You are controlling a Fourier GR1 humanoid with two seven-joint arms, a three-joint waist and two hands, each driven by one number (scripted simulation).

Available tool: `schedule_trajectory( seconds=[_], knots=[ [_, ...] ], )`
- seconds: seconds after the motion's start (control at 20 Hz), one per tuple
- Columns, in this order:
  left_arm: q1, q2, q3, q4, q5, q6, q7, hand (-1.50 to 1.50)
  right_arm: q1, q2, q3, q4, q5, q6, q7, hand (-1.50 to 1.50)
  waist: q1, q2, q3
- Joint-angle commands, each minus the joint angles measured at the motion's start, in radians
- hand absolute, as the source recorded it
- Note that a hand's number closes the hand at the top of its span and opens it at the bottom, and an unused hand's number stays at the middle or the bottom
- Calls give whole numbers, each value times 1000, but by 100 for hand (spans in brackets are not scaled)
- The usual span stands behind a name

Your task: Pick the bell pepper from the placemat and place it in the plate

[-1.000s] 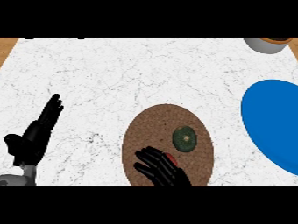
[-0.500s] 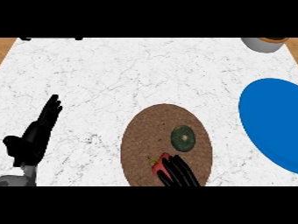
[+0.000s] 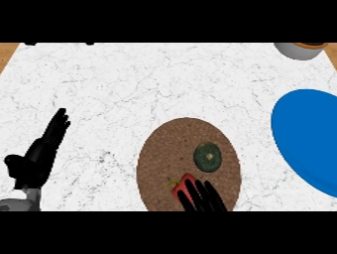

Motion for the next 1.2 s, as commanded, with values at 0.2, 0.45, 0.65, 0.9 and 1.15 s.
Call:
schedule_trajectory(
  seconds=[0.2, 0.45, 0.65, 0.9, 1.15],
  knots=[
    [28, -29, 17, -26, -25, -11, -5, 0, -114, 157, 8, 5, 110, 253, 232, -150, 10, 1, 2],
    [-29, -27, 45, -14, -28, -29, 39, 0, -102, 101, -13, 47, 145, 283, 276, -150, 8, 1, 2],
    [10, -40, 61, -4, -62, -55, -19, 0, -159, 131, -37, 22, 81, 375, 282, -150, 8, 1, 2],
    [-6, -100, 48, 21, -100, -48, -10, 0, -199, 125, -113, 193, 50, 259, 201, -150, 8, 1, 2],
    [14, -82, 86, -17, -100, -69, 2, 0, -241, 144, -156, 303, 90, 222, 211, -150, 9, 1, 2]
  ],
)
